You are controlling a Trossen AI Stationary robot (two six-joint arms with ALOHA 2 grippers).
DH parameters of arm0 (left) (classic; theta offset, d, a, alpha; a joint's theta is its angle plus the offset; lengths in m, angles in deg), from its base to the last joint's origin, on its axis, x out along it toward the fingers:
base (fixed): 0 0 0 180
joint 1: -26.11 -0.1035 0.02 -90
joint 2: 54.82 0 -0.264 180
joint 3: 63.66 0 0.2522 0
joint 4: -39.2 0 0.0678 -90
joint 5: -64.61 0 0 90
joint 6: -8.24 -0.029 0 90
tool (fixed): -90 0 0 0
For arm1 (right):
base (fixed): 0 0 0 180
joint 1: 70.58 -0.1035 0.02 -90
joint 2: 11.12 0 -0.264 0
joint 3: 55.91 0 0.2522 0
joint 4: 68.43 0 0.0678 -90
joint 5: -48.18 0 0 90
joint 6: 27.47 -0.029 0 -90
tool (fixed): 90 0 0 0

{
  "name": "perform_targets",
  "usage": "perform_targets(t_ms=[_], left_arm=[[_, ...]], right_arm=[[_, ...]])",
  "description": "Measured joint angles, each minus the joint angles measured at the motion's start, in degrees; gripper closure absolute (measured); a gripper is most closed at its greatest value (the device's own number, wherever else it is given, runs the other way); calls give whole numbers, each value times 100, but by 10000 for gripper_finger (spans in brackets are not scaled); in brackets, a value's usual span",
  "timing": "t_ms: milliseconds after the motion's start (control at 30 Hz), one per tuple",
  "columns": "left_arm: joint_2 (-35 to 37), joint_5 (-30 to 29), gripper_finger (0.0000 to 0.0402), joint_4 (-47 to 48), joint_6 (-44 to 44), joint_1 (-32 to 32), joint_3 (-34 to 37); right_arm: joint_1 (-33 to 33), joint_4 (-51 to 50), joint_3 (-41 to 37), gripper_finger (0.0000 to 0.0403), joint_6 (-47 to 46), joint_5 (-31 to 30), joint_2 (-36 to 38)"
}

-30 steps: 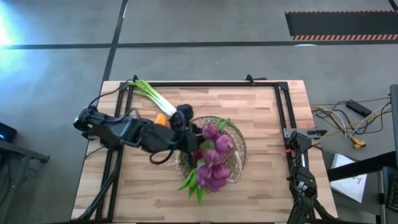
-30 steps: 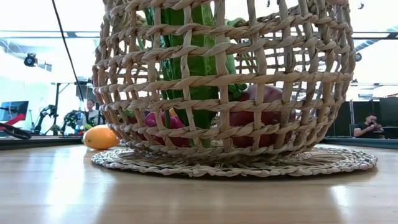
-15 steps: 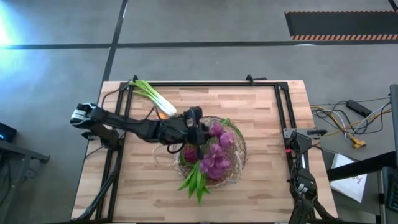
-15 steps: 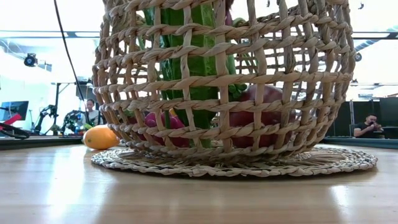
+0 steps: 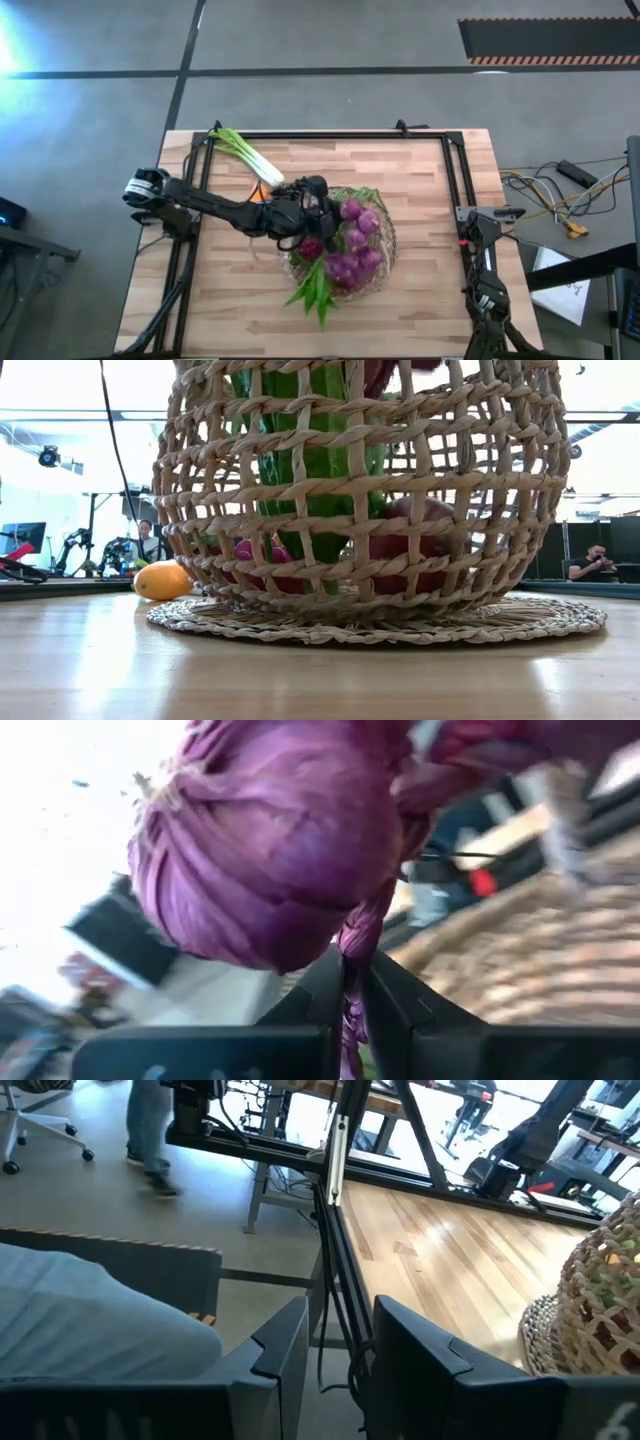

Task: Build produce basket
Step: Put the onions into the basket

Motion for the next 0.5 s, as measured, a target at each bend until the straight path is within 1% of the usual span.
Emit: perform_targets(t_ms=[133, 267, 400, 500], left_arm=[[3, -435, 395, -514, -865, 0, -118], [16, -897, 394, -582, -1908, 18, -213], [-32, -1018, 394, -576, -2171, -11, -54], [-232, -1105, 394, -510, -2529, -28, 64]], right_arm=[[0, -4, 0, 294, -2, -21, 0], [0, -4, 0, 294, -8, -23, 0], [0, -6, 0, 294, -15, -23, 0], [0, -6, -2, 294, -15, -23, 0]])
